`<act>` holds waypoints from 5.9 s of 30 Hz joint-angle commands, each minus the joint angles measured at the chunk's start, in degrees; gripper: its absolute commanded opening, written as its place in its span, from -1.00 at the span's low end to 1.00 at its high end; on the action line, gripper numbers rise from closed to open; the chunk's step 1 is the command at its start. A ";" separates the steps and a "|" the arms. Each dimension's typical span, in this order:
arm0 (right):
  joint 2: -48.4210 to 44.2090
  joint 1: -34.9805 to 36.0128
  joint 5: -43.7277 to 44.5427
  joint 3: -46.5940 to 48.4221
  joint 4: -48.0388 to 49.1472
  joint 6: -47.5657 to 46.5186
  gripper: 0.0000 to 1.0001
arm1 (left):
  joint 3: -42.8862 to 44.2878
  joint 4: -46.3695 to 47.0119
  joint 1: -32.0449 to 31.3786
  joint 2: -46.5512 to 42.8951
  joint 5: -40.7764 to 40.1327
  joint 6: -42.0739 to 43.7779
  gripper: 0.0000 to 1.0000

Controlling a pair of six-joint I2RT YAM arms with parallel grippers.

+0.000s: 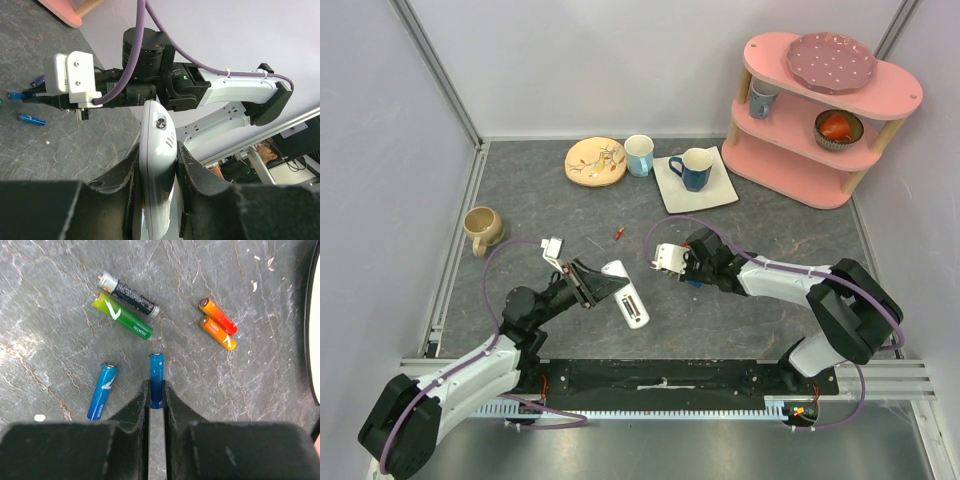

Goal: Load the batteries into the remote control

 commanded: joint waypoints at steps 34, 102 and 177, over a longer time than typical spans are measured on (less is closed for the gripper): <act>-20.02 -1.83 17.87 0.72 5.46 69.19 0.30 | -0.70 -1.72 0.23 -1.96 1.64 2.49 -0.96; 2.81 -1.66 22.35 10.20 -9.48 90.21 0.43 | -2.02 1.36 0.23 3.31 -0.11 0.47 -0.96; 11.97 -0.34 24.54 9.67 -15.20 92.85 0.07 | -2.46 0.04 0.23 2.96 0.41 0.64 -0.96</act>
